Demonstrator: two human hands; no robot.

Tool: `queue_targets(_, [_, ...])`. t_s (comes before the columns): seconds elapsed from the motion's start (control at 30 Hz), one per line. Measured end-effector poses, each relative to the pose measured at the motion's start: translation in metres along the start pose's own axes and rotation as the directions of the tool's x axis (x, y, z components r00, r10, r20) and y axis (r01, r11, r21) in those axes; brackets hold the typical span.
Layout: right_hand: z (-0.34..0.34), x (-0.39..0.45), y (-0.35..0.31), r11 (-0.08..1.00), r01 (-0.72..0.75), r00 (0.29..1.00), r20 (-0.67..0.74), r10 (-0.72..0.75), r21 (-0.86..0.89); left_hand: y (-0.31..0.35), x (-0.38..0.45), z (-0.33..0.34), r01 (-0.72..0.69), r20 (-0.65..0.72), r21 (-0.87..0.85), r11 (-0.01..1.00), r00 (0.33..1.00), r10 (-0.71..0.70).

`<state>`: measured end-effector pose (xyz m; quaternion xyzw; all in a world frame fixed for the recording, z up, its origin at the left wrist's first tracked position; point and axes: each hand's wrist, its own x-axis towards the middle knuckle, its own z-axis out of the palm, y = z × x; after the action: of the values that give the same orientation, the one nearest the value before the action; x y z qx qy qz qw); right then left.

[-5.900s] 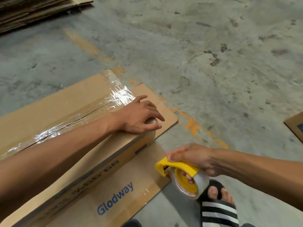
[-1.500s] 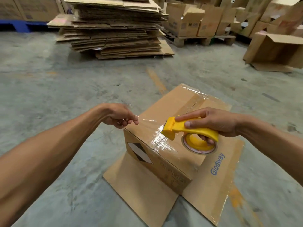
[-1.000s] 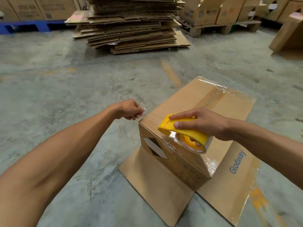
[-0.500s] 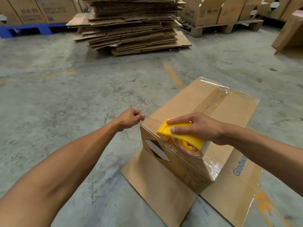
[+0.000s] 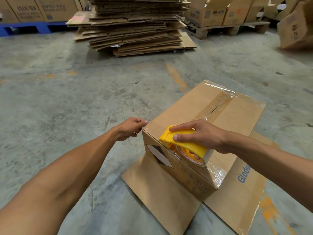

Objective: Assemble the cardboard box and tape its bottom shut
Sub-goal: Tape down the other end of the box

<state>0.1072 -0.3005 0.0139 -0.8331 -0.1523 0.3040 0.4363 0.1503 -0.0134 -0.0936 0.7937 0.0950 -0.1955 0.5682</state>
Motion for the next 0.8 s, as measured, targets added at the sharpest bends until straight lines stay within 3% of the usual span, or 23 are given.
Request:
queue_targets(0.13, [0.001,0.000,-0.001,1.000,-0.008,1.000,-0.001,0.008,0.002,0.004,-0.001,0.005,0.060,-0.013,0.007,0.998,0.998,-0.060])
queue_targets(0.33, [0.002,0.001,0.000,1.000,-0.015,1.000,-0.008,0.015,-0.005,0.023,-0.003,0.009,0.149,-0.073,0.182,0.972,0.988,-0.138])
queue_targets(0.47, [0.003,-0.002,-0.002,0.999,-0.036,0.999,-0.001,0.036,0.025,0.017,-0.011,0.002,0.208,-0.120,0.120,0.971,0.974,-0.193])
queue_targets(0.6, [0.002,-0.005,-0.004,0.999,-0.035,0.999,-0.026,0.035,0.009,0.005,-0.010,0.004,-0.060,-0.354,0.032,0.998,0.933,0.068])
queue_targets(0.7, [0.003,-0.005,-0.005,0.998,-0.048,0.999,-0.018,0.049,0.042,0.015,-0.020,0.019,-0.147,-0.202,-0.050,0.988,0.970,0.134])
queue_targets(0.8, [0.004,-0.005,-0.006,0.998,-0.050,0.998,-0.030,0.051,0.040,0.018,-0.025,0.031,-0.208,-0.052,0.328,0.921,0.970,0.238])
